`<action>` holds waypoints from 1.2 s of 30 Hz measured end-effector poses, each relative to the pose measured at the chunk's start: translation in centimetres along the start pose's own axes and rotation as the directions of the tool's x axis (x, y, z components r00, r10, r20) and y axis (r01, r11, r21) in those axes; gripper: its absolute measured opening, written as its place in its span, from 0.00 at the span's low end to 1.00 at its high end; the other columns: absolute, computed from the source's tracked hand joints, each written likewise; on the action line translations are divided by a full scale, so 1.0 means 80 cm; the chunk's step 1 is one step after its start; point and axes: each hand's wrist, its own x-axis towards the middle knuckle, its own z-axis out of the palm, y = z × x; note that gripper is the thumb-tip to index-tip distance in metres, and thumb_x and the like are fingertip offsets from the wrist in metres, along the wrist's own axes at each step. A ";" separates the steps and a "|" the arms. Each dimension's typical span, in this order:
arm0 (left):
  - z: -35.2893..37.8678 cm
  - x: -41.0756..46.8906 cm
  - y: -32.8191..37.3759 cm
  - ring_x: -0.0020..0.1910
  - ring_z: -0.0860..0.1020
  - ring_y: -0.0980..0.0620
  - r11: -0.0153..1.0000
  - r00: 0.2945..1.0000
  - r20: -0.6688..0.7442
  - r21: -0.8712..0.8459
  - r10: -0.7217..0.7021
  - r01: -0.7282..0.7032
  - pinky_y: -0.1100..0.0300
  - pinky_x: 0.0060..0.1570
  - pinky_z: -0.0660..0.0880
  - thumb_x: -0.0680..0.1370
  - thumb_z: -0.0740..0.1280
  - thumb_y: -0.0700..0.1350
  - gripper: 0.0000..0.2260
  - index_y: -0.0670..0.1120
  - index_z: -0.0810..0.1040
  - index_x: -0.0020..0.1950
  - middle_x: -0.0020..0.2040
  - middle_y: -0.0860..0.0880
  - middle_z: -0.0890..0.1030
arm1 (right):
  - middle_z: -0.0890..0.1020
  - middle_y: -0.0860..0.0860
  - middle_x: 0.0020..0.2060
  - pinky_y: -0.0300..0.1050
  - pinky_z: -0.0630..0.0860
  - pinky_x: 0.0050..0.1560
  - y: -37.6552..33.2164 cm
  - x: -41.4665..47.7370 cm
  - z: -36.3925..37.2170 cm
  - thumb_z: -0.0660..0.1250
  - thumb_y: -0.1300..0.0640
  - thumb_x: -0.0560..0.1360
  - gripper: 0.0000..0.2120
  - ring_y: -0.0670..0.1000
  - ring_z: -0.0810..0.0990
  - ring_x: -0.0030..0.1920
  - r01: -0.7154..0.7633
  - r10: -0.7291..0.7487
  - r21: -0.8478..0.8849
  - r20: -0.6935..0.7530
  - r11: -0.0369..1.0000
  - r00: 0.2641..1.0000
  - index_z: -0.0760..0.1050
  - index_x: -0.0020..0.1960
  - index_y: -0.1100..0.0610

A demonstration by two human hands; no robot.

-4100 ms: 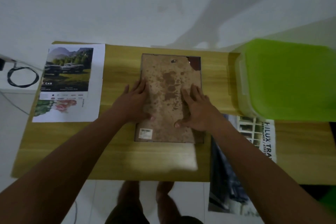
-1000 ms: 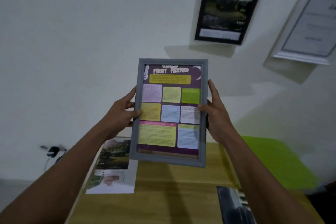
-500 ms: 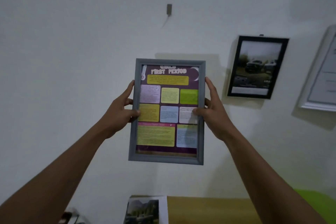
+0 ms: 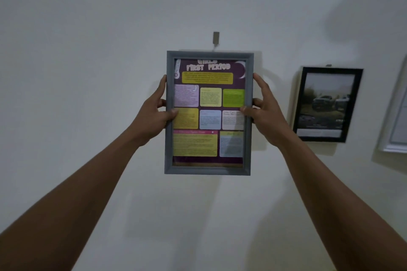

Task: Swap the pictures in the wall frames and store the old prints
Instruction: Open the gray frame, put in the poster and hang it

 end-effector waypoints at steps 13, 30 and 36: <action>0.017 0.073 0.009 0.58 0.75 0.51 0.994 0.995 -0.060 0.077 0.083 -0.078 0.51 0.56 0.78 0.80 0.65 0.39 0.37 0.63 0.47 0.78 0.59 0.50 0.74 | 0.81 0.53 0.55 0.50 0.83 0.47 -0.012 0.059 -0.010 0.65 0.66 0.79 0.39 0.53 0.82 0.56 0.054 -0.059 -0.079 -0.059 0.995 0.996 0.52 0.78 0.38; 0.030 0.062 -0.008 0.55 0.75 0.52 0.944 0.978 -0.127 0.307 0.166 -0.120 0.53 0.56 0.77 0.81 0.64 0.43 0.36 0.60 0.44 0.79 0.59 0.52 0.74 | 0.77 0.48 0.50 0.37 0.77 0.39 0.022 0.062 -0.001 0.63 0.63 0.81 0.38 0.46 0.80 0.50 0.071 -0.099 -0.196 -0.138 0.978 0.985 0.48 0.79 0.37; 0.035 0.069 -0.011 0.49 0.75 0.54 0.851 0.948 -0.207 0.515 0.242 -0.105 0.60 0.50 0.74 0.78 0.68 0.46 0.39 0.56 0.44 0.79 0.55 0.45 0.76 | 0.77 0.48 0.52 0.36 0.76 0.43 0.029 0.067 -0.003 0.63 0.60 0.81 0.39 0.47 0.79 0.52 0.067 -0.122 -0.324 -0.152 0.944 0.981 0.44 0.78 0.35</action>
